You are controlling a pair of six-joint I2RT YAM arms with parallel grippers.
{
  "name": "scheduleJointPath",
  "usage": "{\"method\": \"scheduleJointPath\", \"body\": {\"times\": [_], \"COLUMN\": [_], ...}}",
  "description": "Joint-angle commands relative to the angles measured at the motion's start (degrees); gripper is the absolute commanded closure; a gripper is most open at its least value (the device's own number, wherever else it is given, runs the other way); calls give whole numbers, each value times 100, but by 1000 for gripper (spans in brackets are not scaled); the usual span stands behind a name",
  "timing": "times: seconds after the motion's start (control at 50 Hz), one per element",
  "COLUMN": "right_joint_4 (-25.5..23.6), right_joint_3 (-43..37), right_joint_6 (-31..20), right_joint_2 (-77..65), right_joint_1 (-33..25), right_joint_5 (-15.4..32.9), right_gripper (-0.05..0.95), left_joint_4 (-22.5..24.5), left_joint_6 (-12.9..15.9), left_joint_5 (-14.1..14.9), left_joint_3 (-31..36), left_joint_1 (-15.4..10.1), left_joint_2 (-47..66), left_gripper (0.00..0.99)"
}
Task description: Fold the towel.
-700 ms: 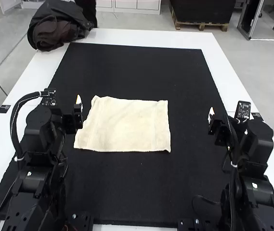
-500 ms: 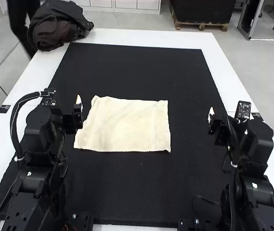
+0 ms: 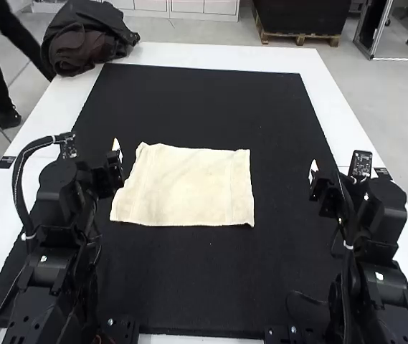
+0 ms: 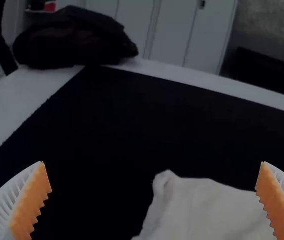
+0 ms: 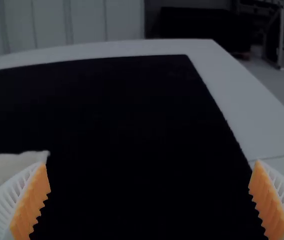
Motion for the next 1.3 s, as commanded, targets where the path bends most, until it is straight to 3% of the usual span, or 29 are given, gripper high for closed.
{"method": "scheduleJointPath", "body": {"times": [0.0, 0.04, 0.2, 0.3, 0.38, 0.48, 0.58, 0.62, 0.64, 0.7, 0.74, 0.82, 0.9, 0.98, 1.12, 1.2, 1.28], "right_joint_4": [-67, -67, -76, -76, -67, 21, 214, 267, 302, 416, 487, 671, 733, 785, 1005, 1207, 1374], "right_joint_3": [-40, -40, -40, -40, -40, -40, -40, -40, -40, -40, -40, -49, -49, -58, -67, -67, -67], "right_joint_6": [-272, -333, -289, -236, -219, -157, -8, -8, -8, 27, 1, -26, -52, -52, -52, -61, -61], "right_joint_2": [-65, -56, -65, -56, -56, -56, -65, -56, -56, -56, -56, -65, -56, -56, -12, 67, 155], "right_joint_1": [33, 42, 60, 42, 33, 33, 33, 25, 25, -10, -28, -81, -116, -116, -125, -125, -142], "right_joint_5": [-192, -201, -201, -192, -192, -192, -113, -78, -52, 36, 107, 142, 142, 151, 282, 388, 458], "right_gripper": [-21, -21, -21, -21, -21, -21, -21, -21, -21, -21, -21, -20, -18, -16, -15, -15, -15], "left_joint_4": [-877, -1044, -1000, -886, -596, 231, 960, 1180, 1452, 1637, 1663, 1944, 2120, 2234, 2129, 2234, 2692], "left_joint_6": [-1597, -1993, -2037, -2353, -2362, -1861, -894, -894, -1061, -1439, -1298, -745, -428, 143, 231, 460, 1101], "left_joint_5": [61, 61, 61, 61, 61, 61, -9, -9, -27, -115, -264, -361, -528, -458, -458, -475, -475], "left_joint_3": [-32, -32, -32, -32, -23, -23, -23, -23, -23, -23, -23, -23, -14, -5, -23, -23, -23], "left_joint_1": [-20, -20, -20, -29, -3, 6, 41, 67, 94, 120, 147, 147, 129, 129, 138, 182, 234], "left_joint_2": [-84, -84, -84, -84, -93, -84, -84, -84, -84, -84, -84, -84, -84, -84, -84, -84, -84], "left_gripper": [30, 30, 30, 30, 31, 66, 84, 44, 31, 33, 33, 34, 38, 36, 34, 34, 34]}}
